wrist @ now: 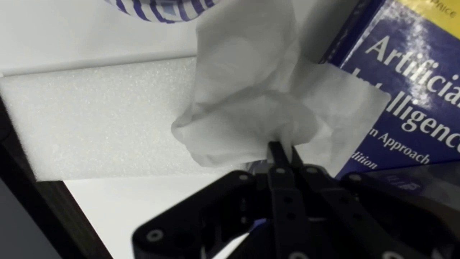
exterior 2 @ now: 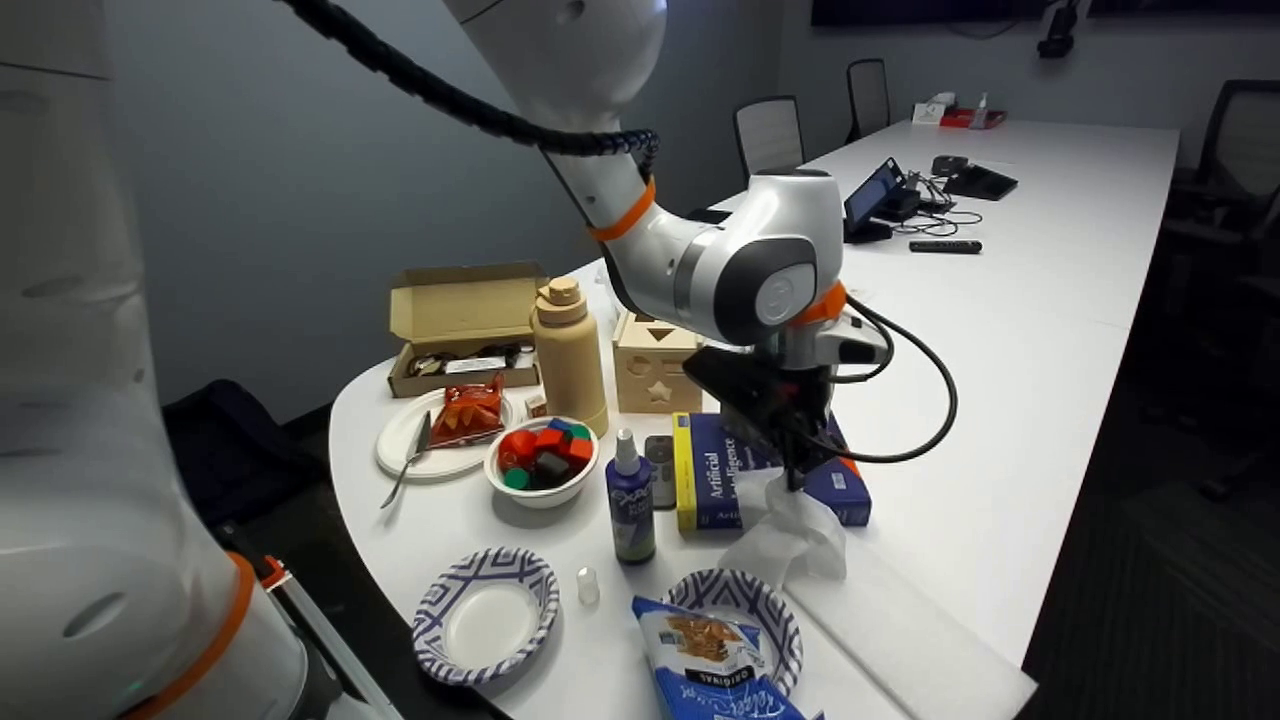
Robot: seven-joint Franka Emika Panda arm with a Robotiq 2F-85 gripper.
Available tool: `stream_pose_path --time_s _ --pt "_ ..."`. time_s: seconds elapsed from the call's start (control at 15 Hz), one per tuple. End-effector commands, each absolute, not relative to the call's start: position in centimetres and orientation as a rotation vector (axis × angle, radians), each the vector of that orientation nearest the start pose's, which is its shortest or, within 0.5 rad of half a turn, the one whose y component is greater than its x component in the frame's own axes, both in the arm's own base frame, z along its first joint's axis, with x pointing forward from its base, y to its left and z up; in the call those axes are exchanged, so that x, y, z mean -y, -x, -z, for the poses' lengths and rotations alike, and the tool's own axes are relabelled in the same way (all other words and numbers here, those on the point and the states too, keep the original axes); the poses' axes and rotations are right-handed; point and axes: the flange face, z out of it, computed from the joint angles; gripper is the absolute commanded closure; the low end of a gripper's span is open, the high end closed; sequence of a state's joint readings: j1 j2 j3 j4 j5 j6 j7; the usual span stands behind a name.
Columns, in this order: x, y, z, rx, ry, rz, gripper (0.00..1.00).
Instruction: Grab the tissue and wipe the table
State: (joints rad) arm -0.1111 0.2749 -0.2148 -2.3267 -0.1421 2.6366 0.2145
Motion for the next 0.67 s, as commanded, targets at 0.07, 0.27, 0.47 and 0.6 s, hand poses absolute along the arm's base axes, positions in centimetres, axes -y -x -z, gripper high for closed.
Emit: stream_pose_path --time_s 0.07,0.27,0.47,0.6 --pt "16.9 -50.0 -23.4 -0.675 3.206 -0.062 1.0" --pt "16.1 -49.8 -27.3 -0.594 3.211 -0.121 1.0" --pt "14.8 -48.6 -32.7 -0.446 3.211 -0.17 1.0" --pt "13.8 -47.3 -36.6 -0.341 3.206 -0.173 1.0"
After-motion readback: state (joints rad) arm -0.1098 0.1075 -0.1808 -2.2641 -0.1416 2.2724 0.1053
